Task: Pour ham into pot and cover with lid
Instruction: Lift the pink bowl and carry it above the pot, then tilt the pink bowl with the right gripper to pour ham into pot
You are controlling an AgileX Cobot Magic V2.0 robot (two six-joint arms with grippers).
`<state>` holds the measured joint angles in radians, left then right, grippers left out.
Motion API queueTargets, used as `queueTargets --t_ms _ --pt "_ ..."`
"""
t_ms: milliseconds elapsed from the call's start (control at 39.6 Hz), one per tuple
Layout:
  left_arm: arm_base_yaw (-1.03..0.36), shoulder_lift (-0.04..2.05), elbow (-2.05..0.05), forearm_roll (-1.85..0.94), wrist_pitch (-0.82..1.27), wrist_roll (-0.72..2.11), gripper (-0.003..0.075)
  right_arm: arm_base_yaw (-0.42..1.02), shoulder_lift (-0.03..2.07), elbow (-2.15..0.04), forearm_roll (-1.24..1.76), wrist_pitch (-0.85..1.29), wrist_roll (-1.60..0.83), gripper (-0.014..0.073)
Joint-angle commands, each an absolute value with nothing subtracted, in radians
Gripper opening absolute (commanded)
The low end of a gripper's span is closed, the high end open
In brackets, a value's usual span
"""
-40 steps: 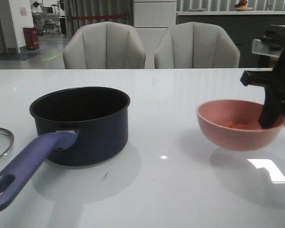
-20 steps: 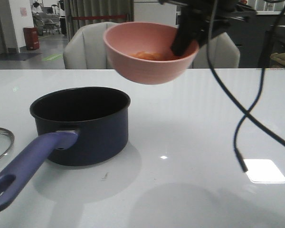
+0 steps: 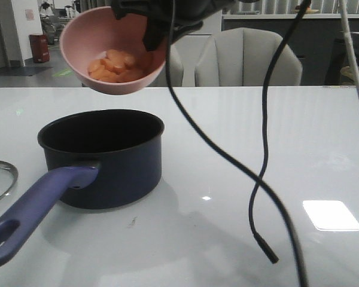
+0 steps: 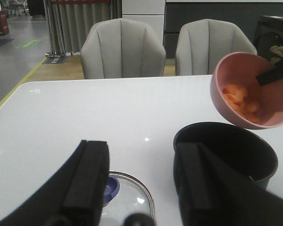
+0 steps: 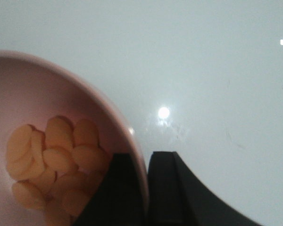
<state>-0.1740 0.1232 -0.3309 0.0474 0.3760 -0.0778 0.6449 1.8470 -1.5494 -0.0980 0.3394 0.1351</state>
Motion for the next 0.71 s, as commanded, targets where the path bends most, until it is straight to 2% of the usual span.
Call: queueTargets --t_ms 0,277,530,681 --pt "-0.183 0.136 -0.356 0.046 0.3 -0.08 0.0365 0.653 1.797 -1.542 -0.173 0.095 0.145 0.0136" --pt "-0.183 0.136 -0.356 0.046 0.302 -0.08 0.0365 0.653 1.806 -1.359 -0.223 -0.423 0.062 0.0136" --pt "-0.183 0.136 -0.356 0.046 0.302 -0.08 0.0365 0.653 1.864 -1.296 -0.071 -0.745 -0.283 0.0136" --pt "-0.183 0.136 -0.356 0.046 0.307 -0.08 0.0365 0.653 1.893 -1.242 0.008 -1.0 -0.37 0.0136"
